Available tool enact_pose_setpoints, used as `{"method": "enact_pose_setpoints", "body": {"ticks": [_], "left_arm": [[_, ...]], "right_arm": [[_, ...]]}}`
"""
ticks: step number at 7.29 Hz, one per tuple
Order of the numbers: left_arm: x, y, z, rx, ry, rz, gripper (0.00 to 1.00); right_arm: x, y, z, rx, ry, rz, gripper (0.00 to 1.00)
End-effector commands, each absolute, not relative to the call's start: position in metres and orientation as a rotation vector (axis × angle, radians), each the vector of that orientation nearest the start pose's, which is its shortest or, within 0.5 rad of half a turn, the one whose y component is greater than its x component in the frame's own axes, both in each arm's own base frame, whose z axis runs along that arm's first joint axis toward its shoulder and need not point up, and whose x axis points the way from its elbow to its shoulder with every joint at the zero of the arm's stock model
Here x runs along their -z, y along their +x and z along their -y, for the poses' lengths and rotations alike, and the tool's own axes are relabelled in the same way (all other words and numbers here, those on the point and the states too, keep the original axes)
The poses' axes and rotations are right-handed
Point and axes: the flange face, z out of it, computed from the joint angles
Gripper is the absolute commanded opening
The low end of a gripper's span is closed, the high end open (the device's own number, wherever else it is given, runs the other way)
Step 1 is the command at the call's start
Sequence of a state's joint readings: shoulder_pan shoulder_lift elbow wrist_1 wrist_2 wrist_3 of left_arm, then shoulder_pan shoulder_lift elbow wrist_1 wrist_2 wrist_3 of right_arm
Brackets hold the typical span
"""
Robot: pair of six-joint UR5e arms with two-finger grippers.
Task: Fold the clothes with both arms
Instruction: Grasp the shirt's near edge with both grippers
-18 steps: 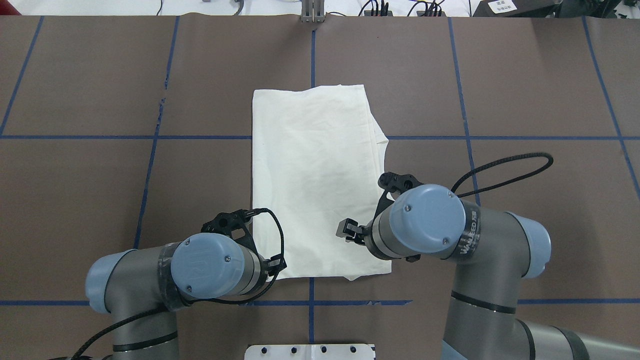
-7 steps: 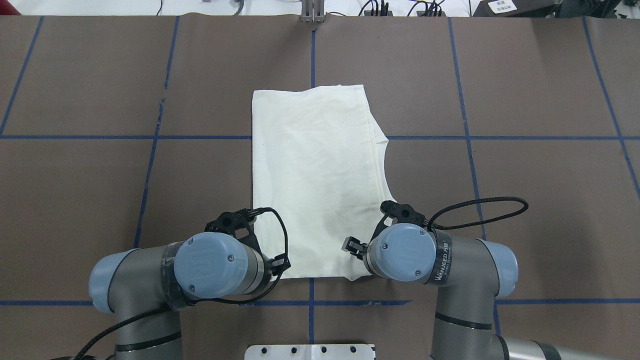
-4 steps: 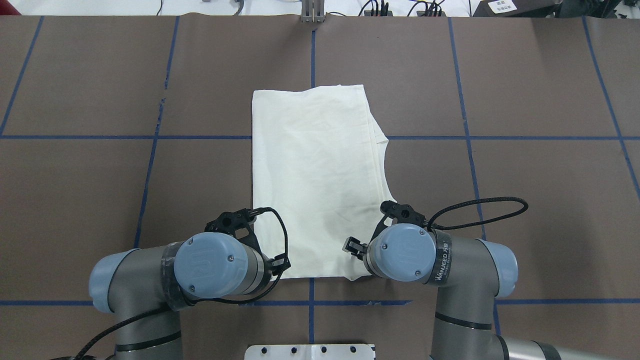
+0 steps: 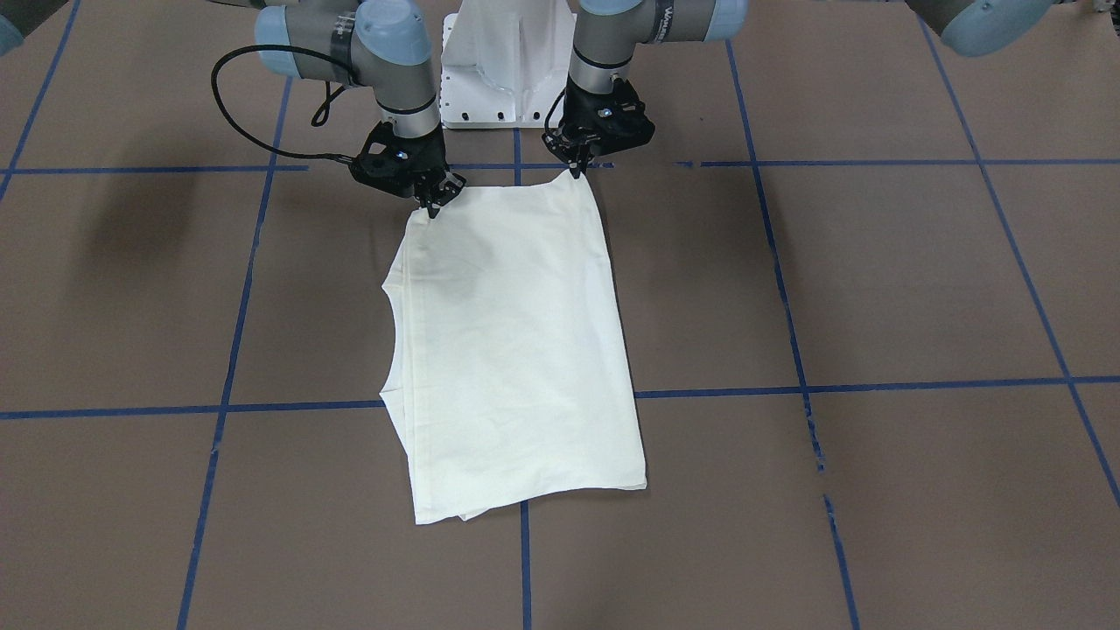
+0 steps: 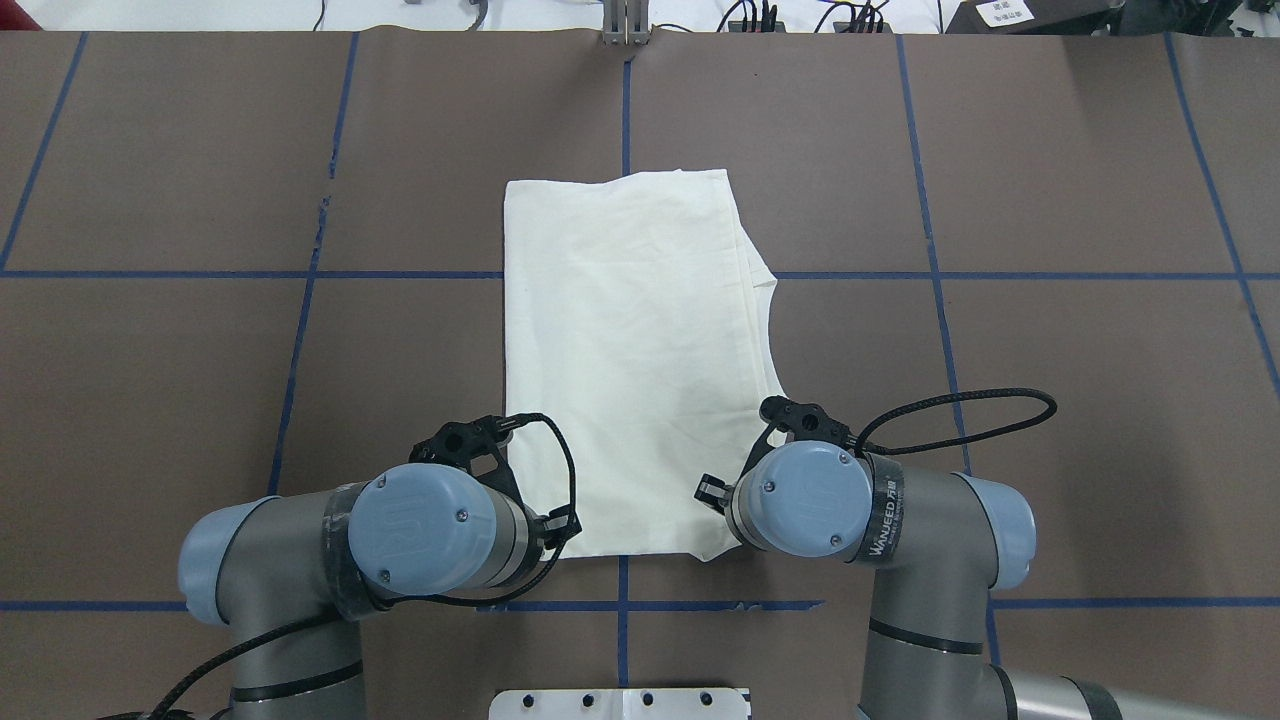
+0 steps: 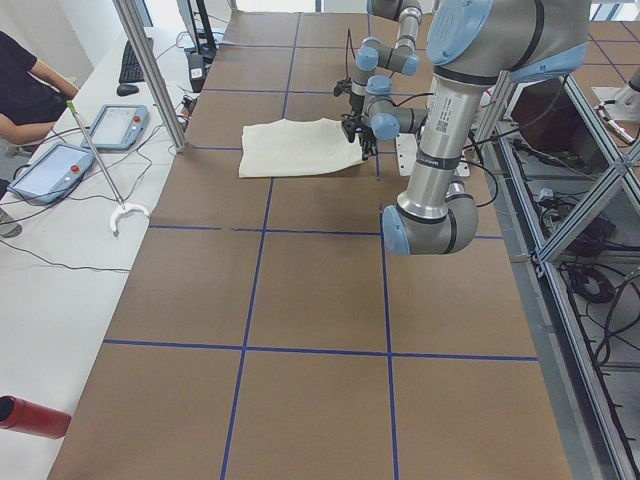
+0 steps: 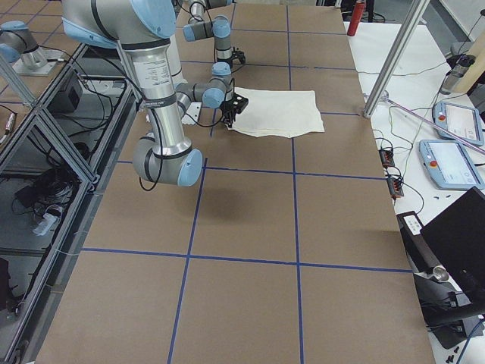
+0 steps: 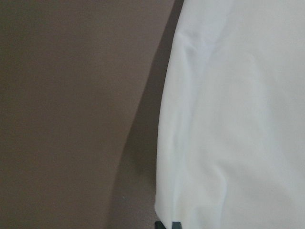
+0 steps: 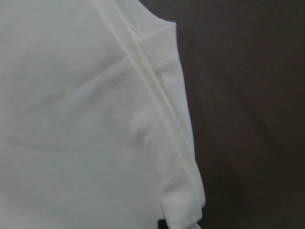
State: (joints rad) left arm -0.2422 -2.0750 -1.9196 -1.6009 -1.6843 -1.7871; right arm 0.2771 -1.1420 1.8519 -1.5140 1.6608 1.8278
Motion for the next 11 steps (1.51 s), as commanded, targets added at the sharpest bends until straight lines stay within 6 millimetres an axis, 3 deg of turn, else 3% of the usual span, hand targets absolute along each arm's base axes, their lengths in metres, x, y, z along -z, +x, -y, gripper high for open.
{"method": "enact_pose_setpoints", "body": {"ticks": [1, 4, 5, 7, 8, 9, 10, 11], "left_arm": [[-0.224, 0.555, 0.263, 0.377, -0.095, -0.893, 0.0], [-0.216, 0.54, 0.256, 0.37, -0.094, -0.918, 0.0], [-0.207, 0.534, 0.232, 0.331, -0.109, -0.937, 0.0], [-0.183, 0.515, 0.19, 0.265, -0.142, -0.937, 0.0], [-0.173, 0.499, 0.185, 0.26, -0.144, -0.941, 0.0], [-0.164, 0.488, 0.184, 0.257, -0.15, -0.959, 0.0], [-0.162, 0.487, 0.187, 0.255, -0.146, -0.966, 0.0], [-0.158, 0.478, 0.21, 0.262, -0.102, -0.981, 0.0]], "right_arm": [[-0.285, -0.554, 0.296, -0.481, -0.077, 0.794, 0.0], [-0.272, -0.534, 0.293, -0.474, -0.086, 0.835, 0.0], [-0.27, -0.52, 0.284, -0.454, -0.091, 0.856, 0.0], [-0.263, -0.499, 0.248, -0.391, -0.125, 0.937, 0.0], [-0.258, -0.477, 0.235, -0.366, -0.155, 0.96, 0.0], [-0.247, -0.473, 0.232, -0.351, -0.172, 0.983, 0.0], [-0.24, -0.476, 0.242, -0.361, -0.153, 0.997, 0.0], [-0.225, -0.472, 0.284, -0.399, -0.1, 1.022, 0.0]]}}
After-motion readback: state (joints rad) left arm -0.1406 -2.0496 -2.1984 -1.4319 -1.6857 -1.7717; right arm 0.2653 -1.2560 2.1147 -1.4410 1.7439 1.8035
